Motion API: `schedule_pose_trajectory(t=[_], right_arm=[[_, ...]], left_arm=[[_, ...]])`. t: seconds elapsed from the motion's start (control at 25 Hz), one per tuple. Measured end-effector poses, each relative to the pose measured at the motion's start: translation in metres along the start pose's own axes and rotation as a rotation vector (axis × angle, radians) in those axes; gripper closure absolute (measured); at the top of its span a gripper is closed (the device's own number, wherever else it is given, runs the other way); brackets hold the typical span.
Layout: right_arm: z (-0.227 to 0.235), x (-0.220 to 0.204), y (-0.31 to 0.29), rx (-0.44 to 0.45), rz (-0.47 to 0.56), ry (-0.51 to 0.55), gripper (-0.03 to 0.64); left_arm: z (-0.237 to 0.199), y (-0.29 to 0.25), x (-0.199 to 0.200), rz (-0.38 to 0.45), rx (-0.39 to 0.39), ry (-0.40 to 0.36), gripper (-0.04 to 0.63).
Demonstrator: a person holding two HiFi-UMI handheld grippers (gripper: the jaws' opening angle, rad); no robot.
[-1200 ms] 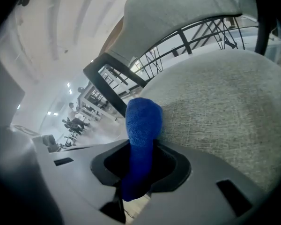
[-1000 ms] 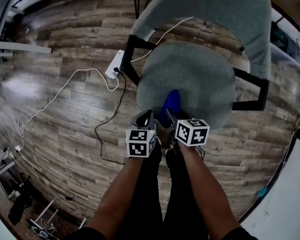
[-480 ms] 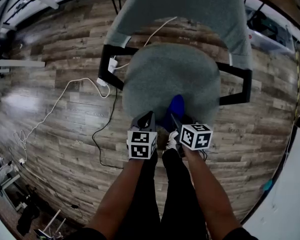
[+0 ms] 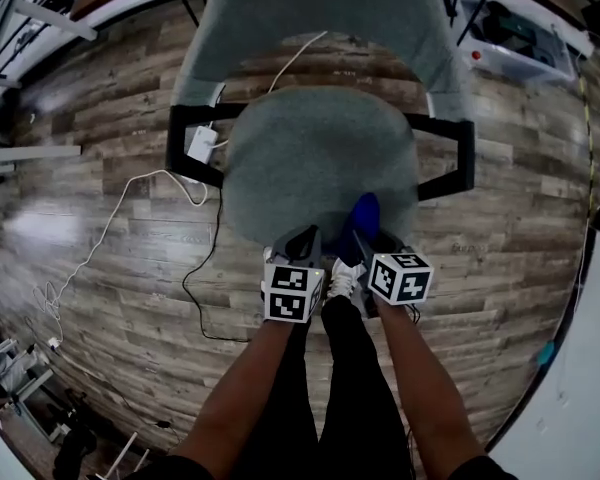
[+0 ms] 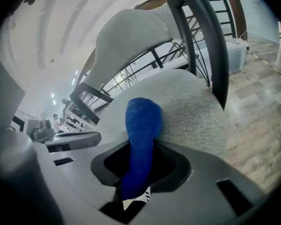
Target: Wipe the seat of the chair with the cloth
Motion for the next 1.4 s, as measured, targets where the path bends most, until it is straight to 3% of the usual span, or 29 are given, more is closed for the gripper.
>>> schedule_pose_trajectory(t=[0.56,0.88,1.0,1.2,1.4], right_arm=[[0.054,0.008,0.041,-0.081,0.06,-0.04,0.508],[0.078,0.012,0.054,-0.144,0.075,-0.027,0.508],[0.071,0.011,0.057,-0.163,0.075,0.032,0.508],[0.034,0.029,0.077,-0.166,0.152,0.211,0.508],[-0.011,0.049,0.109,-0.109,0.246,0.209,0.508]], left_arm=[[0.019,-0.005,0.016,-0.006,-0.06,-0.08,0.588],[0.022,-0.006,0.015,-0.002,-0.069,-0.063,0.589],[0.022,-0.001,0.017,0.016,-0.075,-0.059,0.589],[0.017,0.016,0.041,0.13,-0.09,-0.053,0.589],[0.009,0.05,0.072,0.193,-0.071,-0.041,0.588]])
Point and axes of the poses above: the fingertips, and each gripper's own axes: y backward along the fingers, z to its right, x out of its top, the point moved 7 cm from there along y, backward along the fingers, and after that the axes turned 10 degrees about -y, right-handed, at the moved point
